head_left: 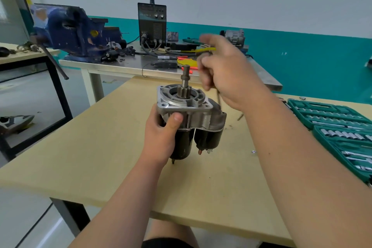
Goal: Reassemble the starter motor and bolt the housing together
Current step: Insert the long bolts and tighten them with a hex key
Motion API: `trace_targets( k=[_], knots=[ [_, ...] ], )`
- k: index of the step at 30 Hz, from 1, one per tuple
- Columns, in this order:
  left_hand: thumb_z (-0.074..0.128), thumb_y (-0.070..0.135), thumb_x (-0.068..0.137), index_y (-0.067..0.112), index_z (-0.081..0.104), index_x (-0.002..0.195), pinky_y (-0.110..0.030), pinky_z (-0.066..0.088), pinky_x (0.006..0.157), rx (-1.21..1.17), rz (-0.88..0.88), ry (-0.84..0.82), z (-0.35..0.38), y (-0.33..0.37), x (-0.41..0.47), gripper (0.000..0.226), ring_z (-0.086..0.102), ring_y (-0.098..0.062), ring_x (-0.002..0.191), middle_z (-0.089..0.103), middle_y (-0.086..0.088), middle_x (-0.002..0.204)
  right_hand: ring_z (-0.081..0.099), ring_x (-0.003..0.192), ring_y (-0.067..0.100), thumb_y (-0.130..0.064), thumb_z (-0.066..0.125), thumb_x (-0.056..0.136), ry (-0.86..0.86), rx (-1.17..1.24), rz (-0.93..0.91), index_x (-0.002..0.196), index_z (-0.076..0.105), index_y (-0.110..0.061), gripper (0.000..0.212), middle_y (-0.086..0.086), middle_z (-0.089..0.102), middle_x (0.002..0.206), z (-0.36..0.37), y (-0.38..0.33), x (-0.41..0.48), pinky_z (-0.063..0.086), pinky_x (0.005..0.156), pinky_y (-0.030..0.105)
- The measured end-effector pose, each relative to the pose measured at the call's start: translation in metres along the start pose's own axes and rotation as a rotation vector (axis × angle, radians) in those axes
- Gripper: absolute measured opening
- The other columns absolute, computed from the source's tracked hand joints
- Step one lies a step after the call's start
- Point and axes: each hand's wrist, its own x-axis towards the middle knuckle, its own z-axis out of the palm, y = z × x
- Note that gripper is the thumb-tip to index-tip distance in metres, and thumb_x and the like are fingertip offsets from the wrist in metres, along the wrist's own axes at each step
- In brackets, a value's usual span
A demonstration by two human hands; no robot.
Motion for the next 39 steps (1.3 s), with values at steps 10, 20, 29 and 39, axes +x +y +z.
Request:
trace_targets(
  k=[10, 20, 29, 39],
  knots=[
    [0.074, 0.072, 0.059, 0.005, 0.057, 0.11, -0.024, 0.052, 0.079, 0.031, 0.009, -0.054, 0.013, 0.002, -0.006, 0.086, 0.066, -0.013, 0.095, 0.07, 0.003, 0.1, 0.023, 0.044, 0.008, -0.032, 0.041, 0.09, -0.021, 0.859, -0.041, 0.079, 0.058, -0.016, 0.026, -0.006, 0.034, 0.055, -0.012, 0.003, -0.014, 0.017, 0.04, 0.02],
    [0.07, 0.076, 0.059, 0.009, 0.058, 0.113, -0.019, 0.051, 0.078, 0.004, 0.002, -0.018, 0.008, -0.001, -0.005, 0.087, 0.067, -0.009, 0.097, 0.071, 0.007, 0.102, 0.022, 0.039, 0.009, -0.025, 0.048, 0.077, 0.007, 1.0, -0.158, 0.058, 0.047, -0.015, 0.021, -0.005, 0.034, 0.048, -0.003, 0.005, -0.02, 0.021, 0.037, 0.017],
    [0.07, 0.079, 0.057, 0.002, 0.057, 0.113, -0.02, 0.052, 0.076, -0.022, 0.011, -0.012, 0.007, 0.0, -0.004, 0.095, 0.067, -0.009, 0.092, 0.07, 0.008, 0.097, 0.021, 0.038, 0.008, -0.023, 0.033, 0.094, -0.144, 0.882, -0.104, 0.052, 0.052, -0.02, 0.046, -0.007, 0.034, 0.046, 0.015, 0.003, -0.016, 0.019, 0.039, 0.015],
    [0.069, 0.08, 0.056, 0.008, 0.059, 0.112, -0.022, 0.052, 0.078, -0.043, -0.001, 0.025, 0.005, -0.001, -0.003, 0.091, 0.066, -0.01, 0.093, 0.07, 0.007, 0.097, 0.023, 0.038, 0.008, -0.022, 0.036, 0.097, -0.125, 0.759, -0.074, 0.059, 0.053, -0.018, 0.042, -0.006, 0.035, 0.046, 0.021, 0.0, -0.012, 0.018, 0.039, 0.019]
  ],
)
